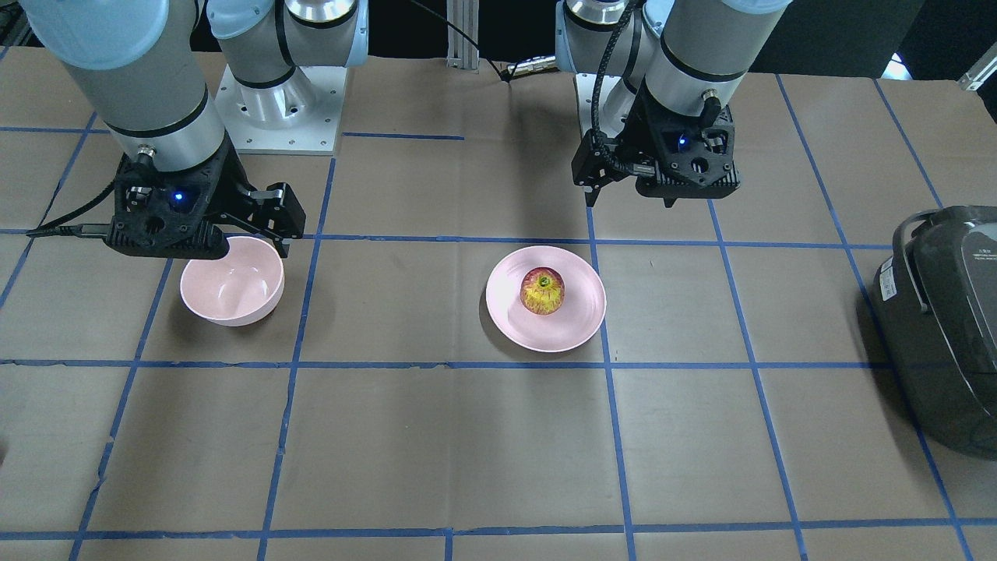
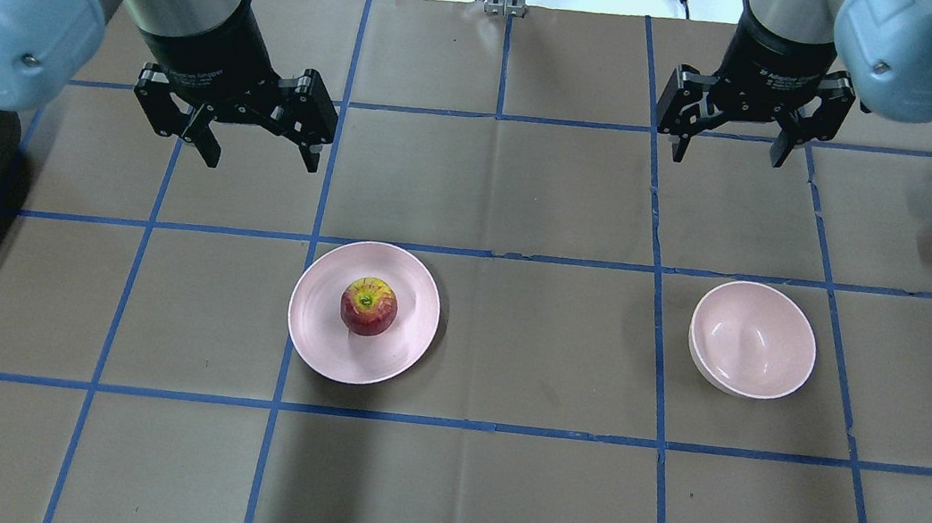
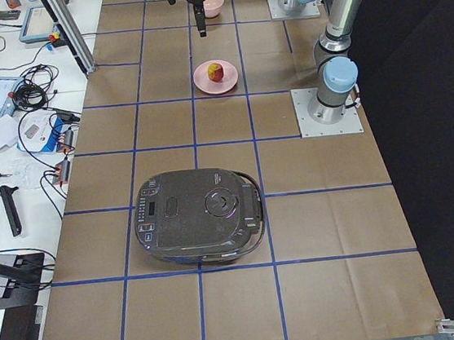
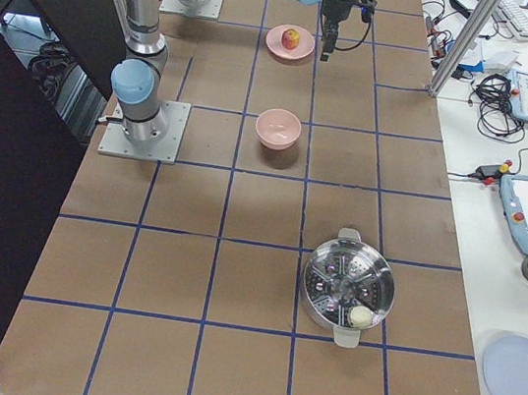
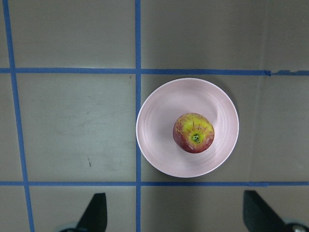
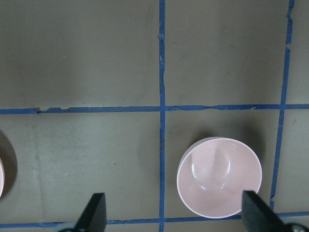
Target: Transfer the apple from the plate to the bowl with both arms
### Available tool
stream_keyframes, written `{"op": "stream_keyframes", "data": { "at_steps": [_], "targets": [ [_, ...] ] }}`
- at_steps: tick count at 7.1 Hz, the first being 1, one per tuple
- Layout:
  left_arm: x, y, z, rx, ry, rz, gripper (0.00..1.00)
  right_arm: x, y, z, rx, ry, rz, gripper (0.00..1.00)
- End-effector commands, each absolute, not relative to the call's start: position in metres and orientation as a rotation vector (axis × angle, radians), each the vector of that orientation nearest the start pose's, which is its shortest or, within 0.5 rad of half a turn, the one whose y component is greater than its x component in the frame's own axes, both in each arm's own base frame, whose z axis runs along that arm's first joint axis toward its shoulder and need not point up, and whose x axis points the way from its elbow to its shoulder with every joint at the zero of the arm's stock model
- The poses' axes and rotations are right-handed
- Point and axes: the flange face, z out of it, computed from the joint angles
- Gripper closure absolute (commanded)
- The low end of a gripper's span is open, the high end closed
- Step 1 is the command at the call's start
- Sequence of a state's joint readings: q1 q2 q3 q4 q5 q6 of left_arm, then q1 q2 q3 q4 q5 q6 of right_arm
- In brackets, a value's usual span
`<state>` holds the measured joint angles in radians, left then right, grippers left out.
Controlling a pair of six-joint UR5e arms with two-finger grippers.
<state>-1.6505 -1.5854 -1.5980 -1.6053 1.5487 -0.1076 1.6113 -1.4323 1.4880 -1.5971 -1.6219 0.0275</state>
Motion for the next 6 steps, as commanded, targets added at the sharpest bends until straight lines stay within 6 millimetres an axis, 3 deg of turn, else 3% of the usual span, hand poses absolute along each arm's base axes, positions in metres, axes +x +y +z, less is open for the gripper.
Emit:
{"op": "stream_keyframes", "data": {
  "at_steps": [1,2,3,4,5,6],
  "targets": [
    [-0.174,-0.459,0.426,-0.069,3.147,0.164,0.00,0.142,-0.544,0.460,-0.048,3.192,0.043,0.00],
    [-0.186,-0.456,0.384,-0.081,3.134,0.211,0.00,0.130,-0.548,0.455,-0.043,3.200,0.050,0.00],
    [-0.199,-0.452,0.344,-0.066,3.137,0.144,0.00,0.098,-0.548,0.425,-0.051,3.198,0.146,0.00],
    [-0.203,-0.458,0.293,-0.092,3.142,0.119,0.00,0.052,-0.545,0.378,0.025,3.179,0.203,0.00],
    [-0.220,-0.464,0.254,-0.102,3.143,0.083,0.00,0.015,-0.540,0.340,-0.045,3.178,0.145,0.00],
    [-0.238,-0.470,0.228,-0.097,3.138,0.077,0.00,-0.013,-0.533,0.311,-0.061,3.180,0.106,0.00]
  ]
}}
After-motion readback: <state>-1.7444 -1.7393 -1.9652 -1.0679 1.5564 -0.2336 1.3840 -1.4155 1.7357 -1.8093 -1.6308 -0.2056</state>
